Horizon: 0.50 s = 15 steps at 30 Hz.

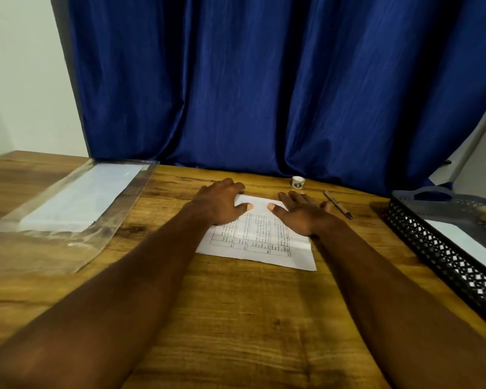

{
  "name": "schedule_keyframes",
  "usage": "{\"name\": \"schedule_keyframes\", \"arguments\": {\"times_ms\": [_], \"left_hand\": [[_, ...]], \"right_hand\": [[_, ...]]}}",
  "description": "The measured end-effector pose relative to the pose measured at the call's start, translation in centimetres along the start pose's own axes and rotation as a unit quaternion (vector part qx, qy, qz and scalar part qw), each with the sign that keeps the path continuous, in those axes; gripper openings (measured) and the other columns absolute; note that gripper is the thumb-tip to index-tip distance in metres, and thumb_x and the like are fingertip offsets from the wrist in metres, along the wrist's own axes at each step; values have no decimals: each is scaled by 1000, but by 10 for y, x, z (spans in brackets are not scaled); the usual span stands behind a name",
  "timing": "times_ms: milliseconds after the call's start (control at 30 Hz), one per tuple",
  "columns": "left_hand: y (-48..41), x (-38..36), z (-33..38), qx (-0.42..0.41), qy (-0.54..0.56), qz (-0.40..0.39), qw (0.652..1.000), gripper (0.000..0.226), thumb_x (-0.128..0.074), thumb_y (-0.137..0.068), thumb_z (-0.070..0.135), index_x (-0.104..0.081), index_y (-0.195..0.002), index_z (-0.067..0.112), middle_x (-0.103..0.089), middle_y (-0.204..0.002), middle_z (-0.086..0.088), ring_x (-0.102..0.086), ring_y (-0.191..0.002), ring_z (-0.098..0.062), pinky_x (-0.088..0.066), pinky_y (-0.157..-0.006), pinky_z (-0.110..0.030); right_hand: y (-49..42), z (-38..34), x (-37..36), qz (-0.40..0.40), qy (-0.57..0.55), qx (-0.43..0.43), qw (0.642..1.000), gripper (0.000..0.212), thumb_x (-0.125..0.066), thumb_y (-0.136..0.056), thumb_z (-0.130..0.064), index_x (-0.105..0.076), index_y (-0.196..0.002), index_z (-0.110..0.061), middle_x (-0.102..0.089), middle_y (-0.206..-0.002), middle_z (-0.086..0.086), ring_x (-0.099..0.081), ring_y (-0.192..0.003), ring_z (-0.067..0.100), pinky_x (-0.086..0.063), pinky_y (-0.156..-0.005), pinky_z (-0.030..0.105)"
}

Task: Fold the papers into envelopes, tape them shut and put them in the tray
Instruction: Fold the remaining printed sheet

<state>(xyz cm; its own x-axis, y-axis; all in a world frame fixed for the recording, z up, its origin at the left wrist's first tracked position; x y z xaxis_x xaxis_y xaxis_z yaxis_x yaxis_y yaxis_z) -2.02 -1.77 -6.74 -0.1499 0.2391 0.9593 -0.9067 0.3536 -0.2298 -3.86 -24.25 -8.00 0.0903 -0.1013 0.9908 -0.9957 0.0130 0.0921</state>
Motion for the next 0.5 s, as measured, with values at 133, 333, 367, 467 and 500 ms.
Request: {"name": "schedule_keyframes", "arguments": {"times_ms": [133, 333, 367, 467, 500], "left_hand": [[3, -2, -4, -5, 26, 3, 1000, 71, -55, -98, 62, -31, -158, 33, -35, -159, -5, -33, -146, -28, -32, -116, -55], [4, 8, -1, -38, 63, 92, 993, 41, -61, -99, 31, -52, -137, 20, -46, -133, -2, -42, -124, -19, -44, -107, -42], [4, 11, -1, -44, 65, 111, 991, 37, -60, -98, 27, -55, -133, 17, -48, -128, -2, -43, -119, -18, -45, -103, -40], [4, 19, -3, -58, 53, 169, 982, 29, -60, -95, 23, -60, -122, 13, -54, -119, -5, -47, -111, -21, -46, -96, -39], [3, 21, -4, -60, 44, 187, 980, 26, -61, -93, 21, -61, -118, 14, -54, -118, -4, -48, -110, -21, -47, -94, -41]], "right_hand": [[1, 1, -3, 66, -32, 21, 997, 80, -23, -98, -82, -24, -165, -39, -17, -177, 0, -12, -163, 30, -7, -126, 68], [9, -4, 4, 138, -92, 54, 985, 101, -36, -80, -98, -26, -163, -42, -24, -175, 0, -21, -160, 30, -14, -124, 69], [10, -5, 4, 144, -103, 48, 983, 110, -37, -72, -104, -27, -162, -41, -26, -174, -1, -23, -159, 29, -17, -124, 69], [15, -6, 10, 195, -109, 60, 973, 113, -61, -63, -100, -42, -153, -34, -47, -160, -1, -41, -146, 25, -27, -119, 56], [18, -6, 14, 225, -111, 71, 965, 105, -70, -64, -93, -49, -146, -32, -55, -149, -1, -47, -138, 22, -30, -111, 48]]}}
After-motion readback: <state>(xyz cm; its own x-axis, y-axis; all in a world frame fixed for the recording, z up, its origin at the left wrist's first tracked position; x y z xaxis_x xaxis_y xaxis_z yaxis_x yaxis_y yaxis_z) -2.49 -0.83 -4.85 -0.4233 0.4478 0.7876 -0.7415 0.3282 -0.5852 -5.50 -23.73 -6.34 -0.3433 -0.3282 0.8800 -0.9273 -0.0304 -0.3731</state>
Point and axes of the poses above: each hand's wrist, its own y-axis away from the middle knuckle, its own x-axis out of the back of the hand, z = x × y, the point moved 3 cm from there along -y, towards the middle knuckle
